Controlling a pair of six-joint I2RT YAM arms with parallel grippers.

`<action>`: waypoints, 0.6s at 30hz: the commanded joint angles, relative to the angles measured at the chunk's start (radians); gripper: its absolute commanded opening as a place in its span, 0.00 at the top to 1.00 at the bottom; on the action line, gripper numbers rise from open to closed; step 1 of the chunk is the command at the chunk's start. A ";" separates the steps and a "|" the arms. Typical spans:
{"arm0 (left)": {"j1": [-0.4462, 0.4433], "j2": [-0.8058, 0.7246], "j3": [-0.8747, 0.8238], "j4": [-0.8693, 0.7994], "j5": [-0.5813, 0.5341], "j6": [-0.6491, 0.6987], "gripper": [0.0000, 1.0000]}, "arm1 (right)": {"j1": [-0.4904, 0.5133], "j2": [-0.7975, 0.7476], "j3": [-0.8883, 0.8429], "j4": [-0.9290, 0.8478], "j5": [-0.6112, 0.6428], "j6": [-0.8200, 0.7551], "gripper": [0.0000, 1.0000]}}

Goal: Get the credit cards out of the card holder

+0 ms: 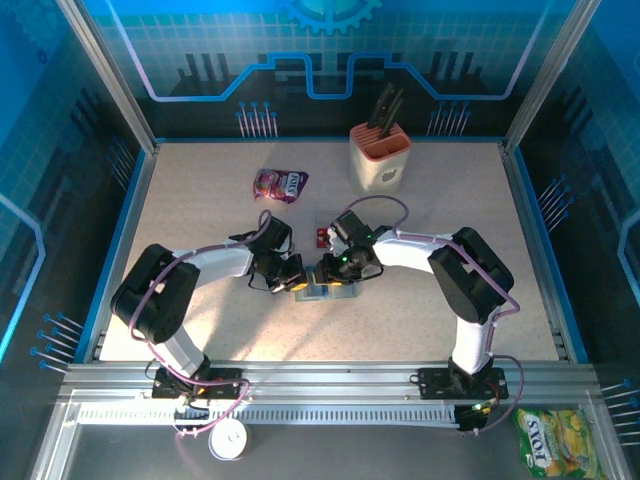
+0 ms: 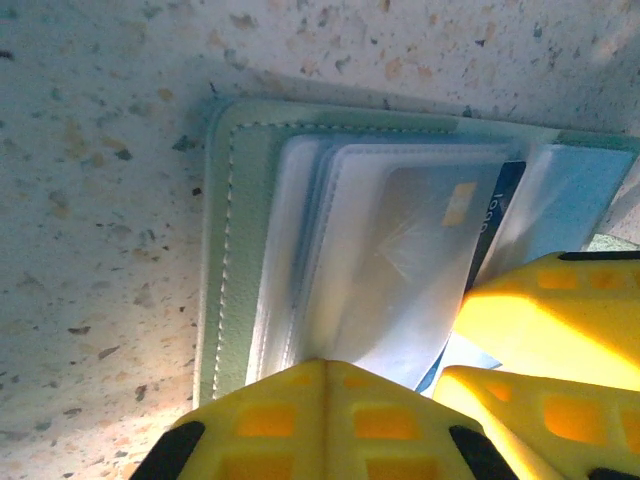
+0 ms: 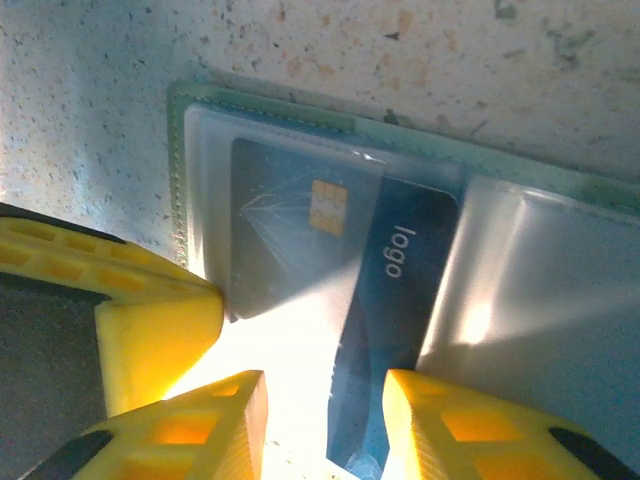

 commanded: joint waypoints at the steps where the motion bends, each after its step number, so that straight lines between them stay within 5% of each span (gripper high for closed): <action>1: 0.011 -0.006 0.005 -0.057 -0.031 0.032 1.00 | -0.001 -0.025 0.015 -0.079 0.049 -0.022 0.62; 18: 0.010 -0.029 0.023 -0.040 0.005 0.016 1.00 | -0.003 -0.059 0.006 -0.036 0.021 -0.004 0.62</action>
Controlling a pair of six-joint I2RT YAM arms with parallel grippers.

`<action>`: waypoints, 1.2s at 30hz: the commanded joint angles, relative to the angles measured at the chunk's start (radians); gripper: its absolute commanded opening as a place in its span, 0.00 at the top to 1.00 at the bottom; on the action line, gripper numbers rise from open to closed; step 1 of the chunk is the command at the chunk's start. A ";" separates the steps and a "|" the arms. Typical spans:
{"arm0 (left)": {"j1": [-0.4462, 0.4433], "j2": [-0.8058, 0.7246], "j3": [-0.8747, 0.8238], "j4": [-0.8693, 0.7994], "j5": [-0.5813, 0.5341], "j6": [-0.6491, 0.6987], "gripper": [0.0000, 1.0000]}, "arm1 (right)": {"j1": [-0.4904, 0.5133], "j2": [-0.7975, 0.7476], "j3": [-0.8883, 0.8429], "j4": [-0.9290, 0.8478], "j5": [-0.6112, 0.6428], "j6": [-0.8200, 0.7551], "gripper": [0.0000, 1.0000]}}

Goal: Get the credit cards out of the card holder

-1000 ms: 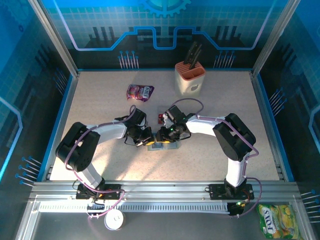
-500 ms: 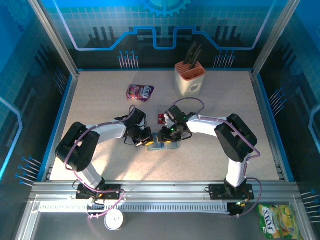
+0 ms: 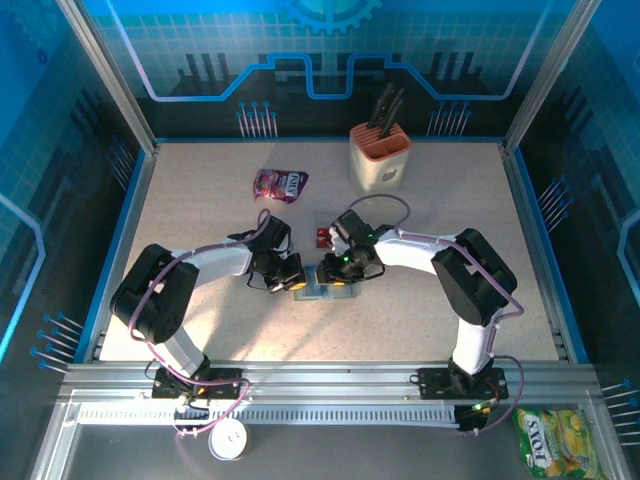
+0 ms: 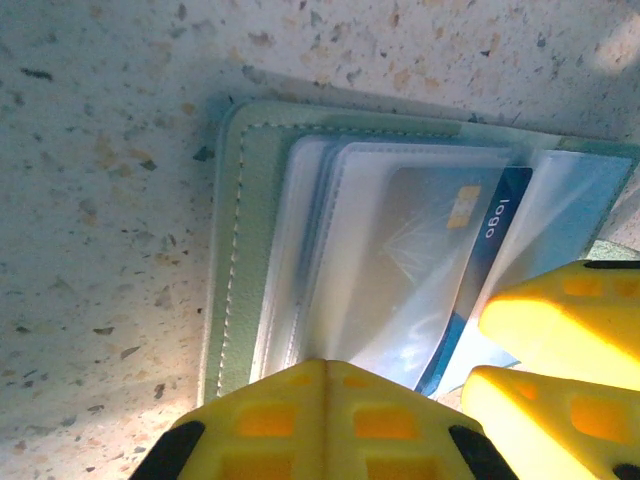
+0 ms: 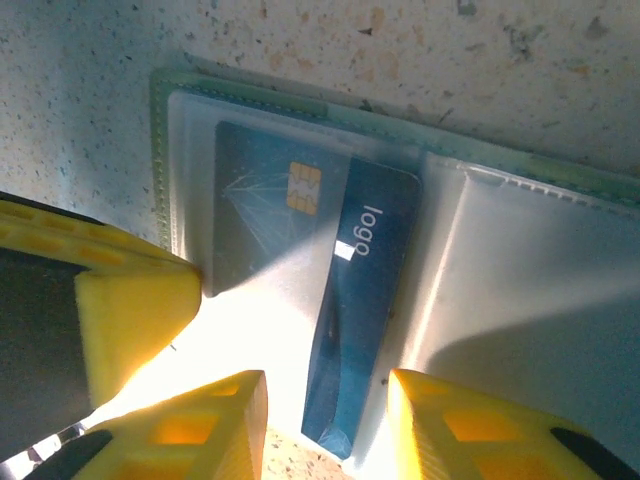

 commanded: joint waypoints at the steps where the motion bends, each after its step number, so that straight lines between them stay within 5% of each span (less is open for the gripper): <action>1: 0.002 -0.026 0.017 -0.024 0.008 -0.003 1.00 | -0.004 -0.037 0.004 -0.004 -0.004 0.003 0.62; 36: -0.027 0.012 0.044 -0.060 -0.029 0.008 1.00 | -0.032 -0.022 -0.027 0.036 -0.037 0.012 0.62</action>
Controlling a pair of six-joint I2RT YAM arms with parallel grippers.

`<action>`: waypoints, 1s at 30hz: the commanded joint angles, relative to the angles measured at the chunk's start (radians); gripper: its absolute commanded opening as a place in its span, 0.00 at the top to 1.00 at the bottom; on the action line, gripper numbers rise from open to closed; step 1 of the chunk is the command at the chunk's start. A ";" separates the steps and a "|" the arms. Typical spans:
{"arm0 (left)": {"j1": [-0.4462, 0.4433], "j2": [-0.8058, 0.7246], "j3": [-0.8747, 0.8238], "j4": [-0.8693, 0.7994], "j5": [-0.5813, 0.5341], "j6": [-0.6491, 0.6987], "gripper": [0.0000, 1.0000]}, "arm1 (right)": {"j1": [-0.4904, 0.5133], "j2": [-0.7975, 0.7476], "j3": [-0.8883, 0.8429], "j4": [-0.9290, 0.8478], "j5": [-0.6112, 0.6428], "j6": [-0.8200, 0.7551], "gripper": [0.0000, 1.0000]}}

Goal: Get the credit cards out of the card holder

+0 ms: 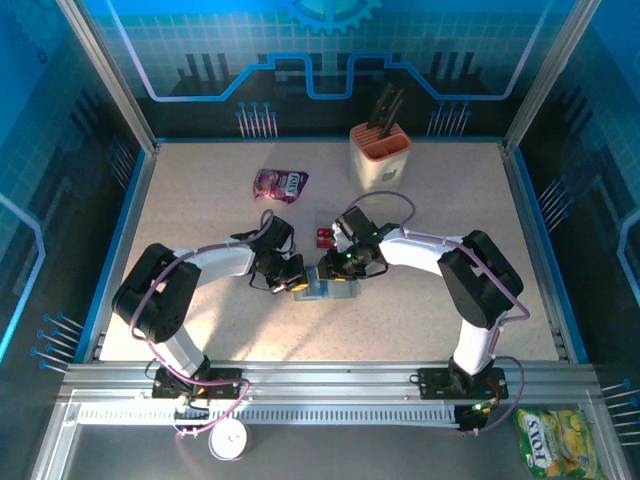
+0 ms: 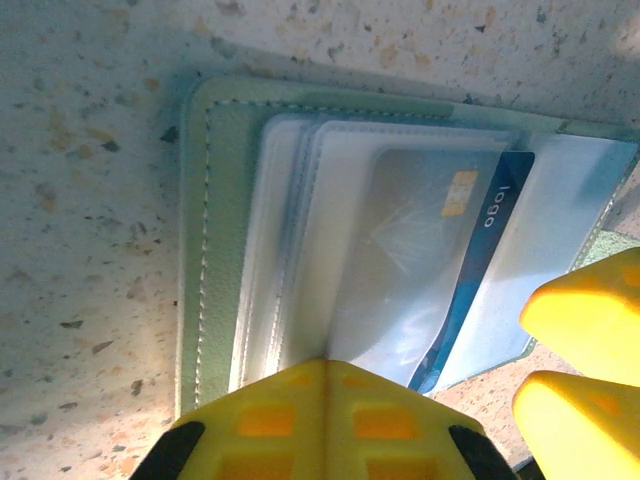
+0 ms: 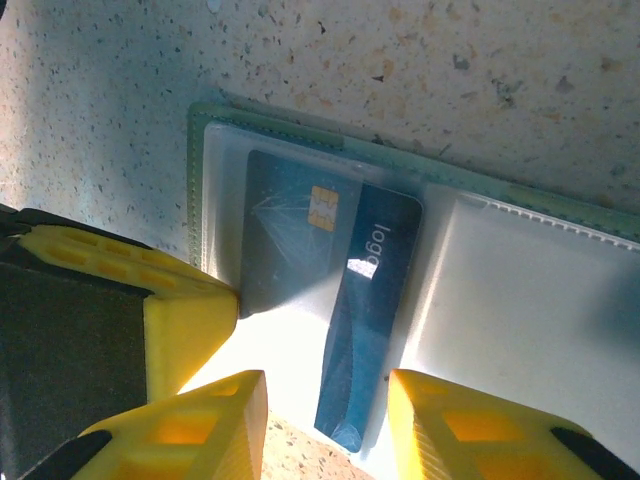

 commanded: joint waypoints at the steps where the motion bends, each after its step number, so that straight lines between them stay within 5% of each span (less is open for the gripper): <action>1: -0.005 0.004 0.028 -0.046 -0.021 0.011 1.00 | -0.012 0.010 -0.017 0.012 -0.028 0.012 0.62; 30: -0.004 0.071 0.042 -0.089 -0.039 0.014 1.00 | -0.034 0.050 -0.070 0.150 -0.125 0.076 0.63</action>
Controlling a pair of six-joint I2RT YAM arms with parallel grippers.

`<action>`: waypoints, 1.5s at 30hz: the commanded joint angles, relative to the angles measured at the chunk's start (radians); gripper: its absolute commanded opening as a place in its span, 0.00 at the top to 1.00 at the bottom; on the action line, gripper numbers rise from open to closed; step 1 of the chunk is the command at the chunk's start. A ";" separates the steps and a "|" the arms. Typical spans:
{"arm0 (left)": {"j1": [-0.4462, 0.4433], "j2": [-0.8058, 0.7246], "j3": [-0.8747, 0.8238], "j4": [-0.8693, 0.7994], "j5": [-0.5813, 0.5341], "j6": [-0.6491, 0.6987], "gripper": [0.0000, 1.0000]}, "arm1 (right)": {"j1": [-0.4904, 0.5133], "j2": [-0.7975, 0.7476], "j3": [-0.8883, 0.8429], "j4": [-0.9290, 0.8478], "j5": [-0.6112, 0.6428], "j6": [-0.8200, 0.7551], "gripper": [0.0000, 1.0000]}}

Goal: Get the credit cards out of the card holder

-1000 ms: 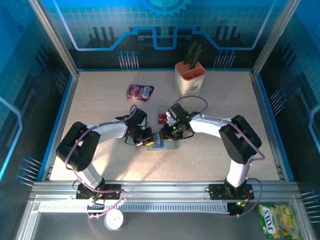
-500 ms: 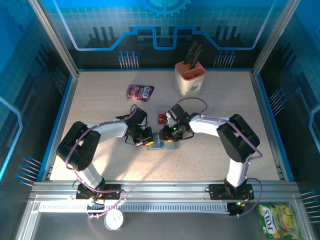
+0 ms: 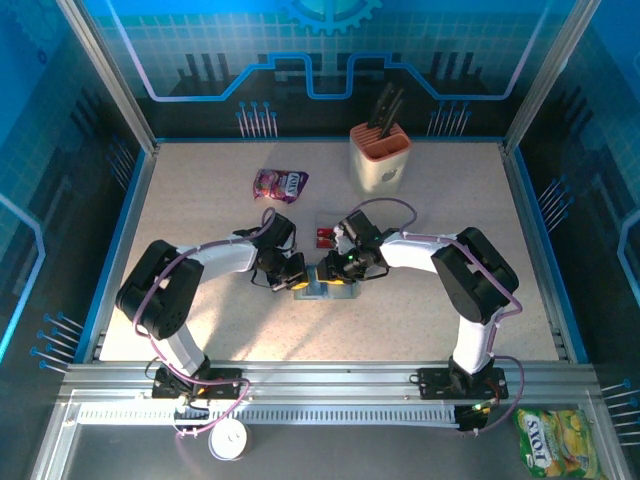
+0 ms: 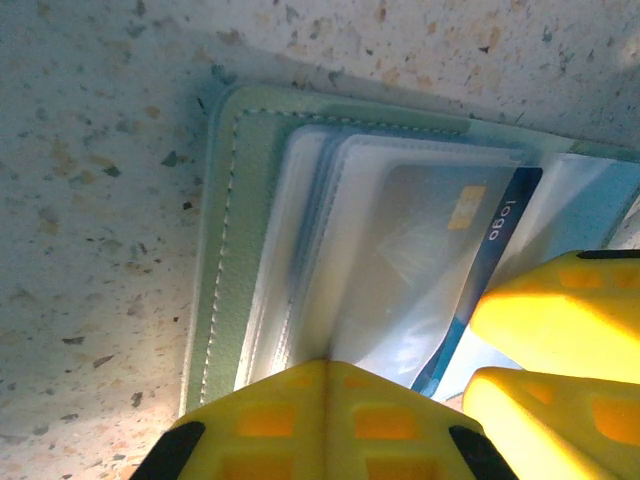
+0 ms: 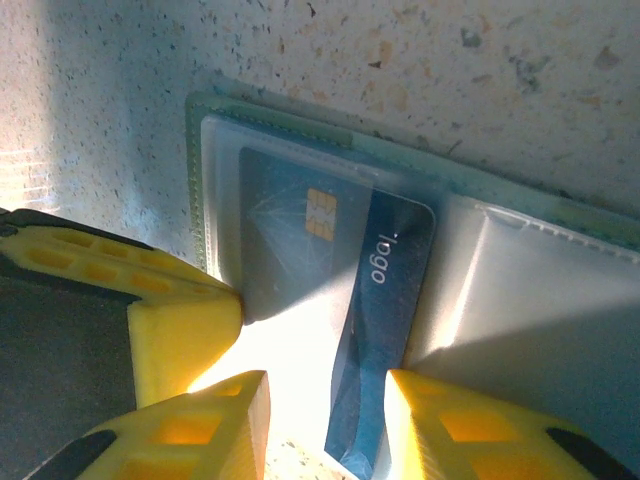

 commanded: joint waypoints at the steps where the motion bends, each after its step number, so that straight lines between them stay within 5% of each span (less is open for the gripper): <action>1: -0.005 0.040 0.002 -0.053 -0.030 0.011 1.00 | -0.009 0.011 -0.014 0.013 -0.015 0.013 0.63; 36: 0.000 0.060 0.007 -0.087 -0.047 0.006 1.00 | -0.022 0.030 0.017 -0.085 0.038 -0.016 0.62; 45: 0.001 0.064 0.005 -0.081 -0.040 0.004 1.00 | -0.031 0.011 -0.032 0.065 -0.065 0.054 0.68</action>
